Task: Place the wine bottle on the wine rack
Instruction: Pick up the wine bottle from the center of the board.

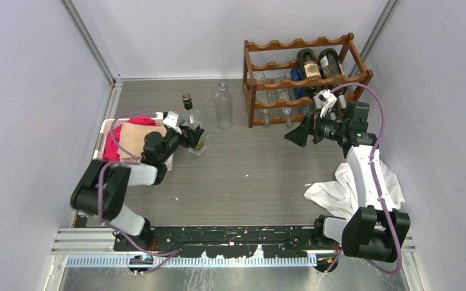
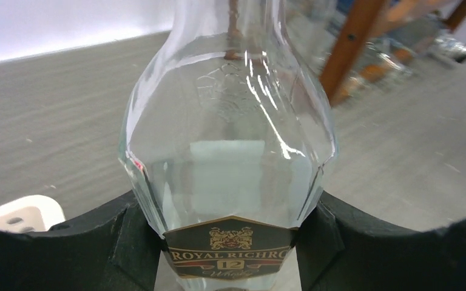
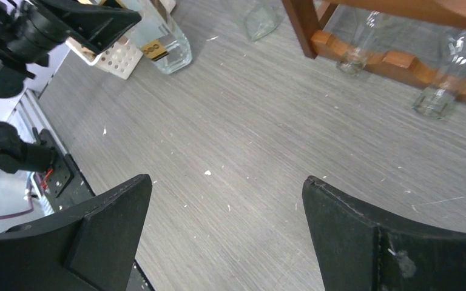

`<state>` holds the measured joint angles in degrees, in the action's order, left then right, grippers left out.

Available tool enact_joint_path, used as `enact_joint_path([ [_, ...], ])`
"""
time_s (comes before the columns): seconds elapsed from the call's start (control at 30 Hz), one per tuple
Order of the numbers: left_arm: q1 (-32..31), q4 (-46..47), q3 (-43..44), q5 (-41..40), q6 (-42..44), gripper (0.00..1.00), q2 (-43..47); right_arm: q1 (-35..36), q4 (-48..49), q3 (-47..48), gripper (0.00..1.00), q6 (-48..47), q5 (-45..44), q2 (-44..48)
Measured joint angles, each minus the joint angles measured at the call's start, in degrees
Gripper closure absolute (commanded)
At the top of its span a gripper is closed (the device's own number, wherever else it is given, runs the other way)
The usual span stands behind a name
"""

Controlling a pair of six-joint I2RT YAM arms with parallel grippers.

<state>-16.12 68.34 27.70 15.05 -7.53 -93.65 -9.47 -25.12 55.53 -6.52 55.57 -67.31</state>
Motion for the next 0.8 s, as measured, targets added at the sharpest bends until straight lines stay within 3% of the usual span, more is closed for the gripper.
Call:
enact_joint_path([
  [0.2,-1.1,-33.8,2.0,7.1,-3.0,1.00,22.1,3.8,-6.5,1.9,0.00,-6.0,0.4,-1.8],
  [0.37,-4.1,-56.0,9.3,13.6,-2.9,1.00,31.3,9.6,-11.9,3.1,0.00,-14.0,3.7,-2.4],
  [0.57,-11.9,-75.7,17.7,19.7,2.1,1.00,30.8,16.9,-17.5,3.1,0.00,-24.0,9.6,-2.4],
  [0.8,-22.6,-89.6,23.8,19.5,17.5,1.00,22.4,17.8,-21.1,2.7,0.00,-32.0,13.0,-2.4],
])
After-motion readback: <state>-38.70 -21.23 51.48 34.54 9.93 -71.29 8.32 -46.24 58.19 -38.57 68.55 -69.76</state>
